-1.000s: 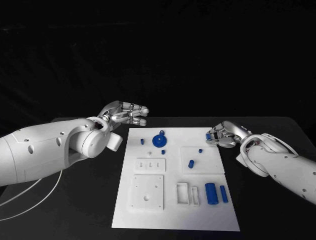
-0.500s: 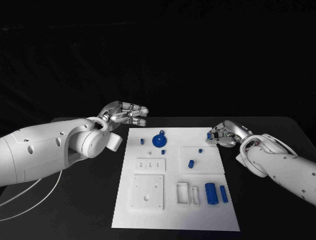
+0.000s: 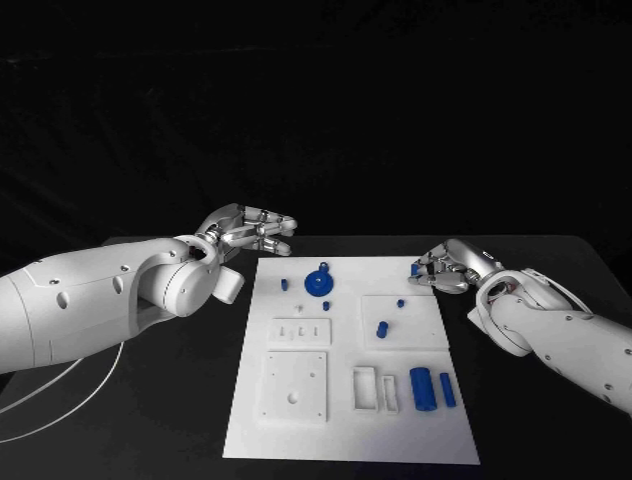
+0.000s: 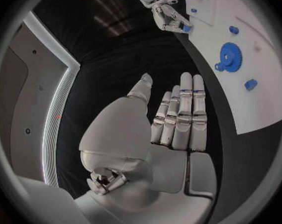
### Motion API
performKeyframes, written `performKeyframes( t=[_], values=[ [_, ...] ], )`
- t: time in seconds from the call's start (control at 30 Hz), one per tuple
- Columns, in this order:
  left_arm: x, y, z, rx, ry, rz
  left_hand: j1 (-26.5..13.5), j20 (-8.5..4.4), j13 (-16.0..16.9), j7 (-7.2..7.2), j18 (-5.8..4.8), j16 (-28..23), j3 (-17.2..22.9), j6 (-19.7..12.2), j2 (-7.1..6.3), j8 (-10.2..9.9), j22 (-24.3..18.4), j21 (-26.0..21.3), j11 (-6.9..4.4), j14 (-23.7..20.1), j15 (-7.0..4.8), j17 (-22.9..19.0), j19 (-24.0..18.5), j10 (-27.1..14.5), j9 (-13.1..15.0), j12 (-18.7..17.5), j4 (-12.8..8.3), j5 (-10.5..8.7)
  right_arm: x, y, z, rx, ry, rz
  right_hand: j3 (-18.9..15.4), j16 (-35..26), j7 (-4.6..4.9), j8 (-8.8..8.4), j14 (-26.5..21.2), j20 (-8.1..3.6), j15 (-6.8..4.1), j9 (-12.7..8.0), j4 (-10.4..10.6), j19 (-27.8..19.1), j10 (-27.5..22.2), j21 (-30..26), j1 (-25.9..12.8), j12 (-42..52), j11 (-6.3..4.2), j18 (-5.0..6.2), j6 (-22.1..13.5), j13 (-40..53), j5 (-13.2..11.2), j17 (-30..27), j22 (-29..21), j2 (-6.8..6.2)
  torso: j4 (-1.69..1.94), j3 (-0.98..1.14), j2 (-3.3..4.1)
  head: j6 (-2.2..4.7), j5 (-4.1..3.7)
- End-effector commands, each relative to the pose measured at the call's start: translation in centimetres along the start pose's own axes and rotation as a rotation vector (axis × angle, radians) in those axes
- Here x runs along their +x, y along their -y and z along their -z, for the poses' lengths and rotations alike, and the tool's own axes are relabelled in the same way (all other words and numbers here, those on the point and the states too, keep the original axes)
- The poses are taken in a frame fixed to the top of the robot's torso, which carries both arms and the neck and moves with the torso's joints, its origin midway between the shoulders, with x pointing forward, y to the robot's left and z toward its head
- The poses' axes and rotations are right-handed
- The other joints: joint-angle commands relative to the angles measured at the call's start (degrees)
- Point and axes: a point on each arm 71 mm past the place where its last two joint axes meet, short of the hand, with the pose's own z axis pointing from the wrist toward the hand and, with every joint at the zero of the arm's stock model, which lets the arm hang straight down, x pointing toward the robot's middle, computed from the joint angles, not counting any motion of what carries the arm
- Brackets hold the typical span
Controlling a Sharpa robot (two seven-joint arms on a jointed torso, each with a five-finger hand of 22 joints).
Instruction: Assemble the parts on the task board
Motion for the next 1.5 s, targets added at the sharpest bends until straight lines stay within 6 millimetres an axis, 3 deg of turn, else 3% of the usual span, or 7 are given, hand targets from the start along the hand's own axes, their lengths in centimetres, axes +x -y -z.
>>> performKeyframes(
  t=[0.03,0.4,0.7,0.77,0.8,0.93,1.5],
  values=[
    [0.2,0.0,-0.2,-0.028,-0.031,-0.040,-0.47,-1.74,0.05,-0.76,-0.30,6.67,-0.59,1.78,0.82,0.27,2.10,3.55,-1.32,2.61,-1.70,3.08,2.49,3.38,0.08,-0.18,0.13,-0.29,-0.5,-0.7,-0.2,0.012,-0.002,0.008,-0.32,-0.32,-0.01,0.20,-0.12,-0.42,-0.46,0.07,-0.12,4.00,-0.02,-0.16,0.56,0.03,-0.42,-0.22,0.40,0.08,-0.36,0.06,6.90,0.04,-0.20,-0.04,-0.25,0.33,-0.06],
    [1.4,0.4,-1.8,-0.199,-0.152,-0.226,-2.37,-7.70,1.81,-4.12,-1.20,36.62,-2.22,8.47,1.14,-0.24,17.62,25.37,-7.49,3.52,-7.44,18.93,2.33,22.16,0.63,2.40,0.74,-0.35,-1.5,-4.6,-0.9,-0.018,-0.082,0.045,-0.08,-0.48,-0.05,0.19,-0.15,-0.41,-0.46,0.17,0.36,3.98,-0.09,-0.32,0.66,-0.10,-0.42,-0.25,0.53,0.07,-1.05,0.02,6.84,-0.34,-0.80,-0.49,-2.12,0.14,0.47],
    [2.8,2.1,-3.7,-0.364,-0.230,-0.393,-4.79,-8.85,6.80,-4.70,-0.45,41.98,-2.93,8.97,0.96,0.09,24.15,32.52,-8.67,6.27,-8.75,20.53,1.61,22.37,1.18,10.17,0.83,-0.10,-1.1,-8.7,-1.5,-0.024,-0.153,0.090,2.05,-0.56,-0.09,0.20,-0.12,-0.47,-0.50,0.26,1.92,3.98,-0.16,-0.42,0.61,-0.25,-0.41,-0.35,0.59,0.04,-1.43,0.08,6.84,-1.57,-1.01,-0.63,-3.83,0.10,1.06],
    [3.1,2.3,-4.1,-0.382,-0.240,-0.413,-6.28,-9.05,7.62,-4.87,-0.45,43.00,-2.91,9.44,0.74,-0.10,25.01,33.04,-8.79,6.21,-8.90,21.06,1.62,22.24,1.78,11.41,1.61,3.73,-0.8,-9.6,-1.6,-0.036,-0.160,0.090,2.19,-0.53,-0.06,0.18,-0.09,-0.49,-0.51,0.26,2.05,3.99,-0.14,-0.44,0.59,-0.23,-0.40,-0.36,0.52,0.07,-0.85,0.12,6.83,-1.64,-1.05,-0.60,-4.16,-0.10,1.27],
    [3.3,2.4,-4.3,-0.390,-0.244,-0.421,-6.70,-9.25,8.13,-5.29,-0.47,43.79,-2.88,10.57,0.19,0.32,25.40,33.40,-9.10,6.54,-9.20,21.47,1.77,21.93,2.26,12.37,1.60,11.55,-0.7,-10.1,-1.7,-0.042,-0.164,0.089,2.22,-0.53,-0.05,0.19,-0.09,-0.49,-0.51,0.26,2.08,3.99,-0.15,-0.45,0.58,-0.24,-0.40,-0.36,0.51,0.07,-0.69,0.12,6.83,-1.67,-1.11,-0.61,-4.28,-0.16,1.37],
    [3.9,2.5,-4.8,-0.411,-0.256,-0.440,-9.47,-9.81,10.85,-6.12,-0.66,47.12,-1.66,12.07,-1.17,-0.07,27.88,34.71,-9.64,5.78,-9.67,23.10,1.29,21.98,6.59,15.23,1.94,18.44,-0.2,-11.6,-1.8,-0.063,-0.176,0.088,2.32,-0.56,-0.03,0.18,-0.10,-0.50,-0.52,0.25,2.13,3.99,-0.11,-0.51,0.58,-0.19,-0.39,-0.35,0.45,0.11,-0.60,0.11,6.81,-1.69,-1.19,-0.69,-4.50,-0.45,1.39],
    [6.0,2.5,-5.9,-0.452,-0.269,-0.478,-12.02,-10.11,15.95,-7.88,-0.83,51.21,0.82,12.07,-4.57,0.01,35.73,32.57,-10.25,4.72,-10.02,22.08,1.29,21.88,34.66,16.28,5.20,16.89,1.6,-15.0,-2.3,-0.112,-0.212,0.095,2.51,-0.58,-0.06,0.20,-0.10,-0.51,-0.53,0.26,2.14,3.99,-0.16,-0.61,0.60,-0.23,-0.42,-0.31,0.52,0.10,-0.34,0.12,6.77,-1.60,-1.27,-0.83,-4.61,-0.94,1.34]
  ],
)
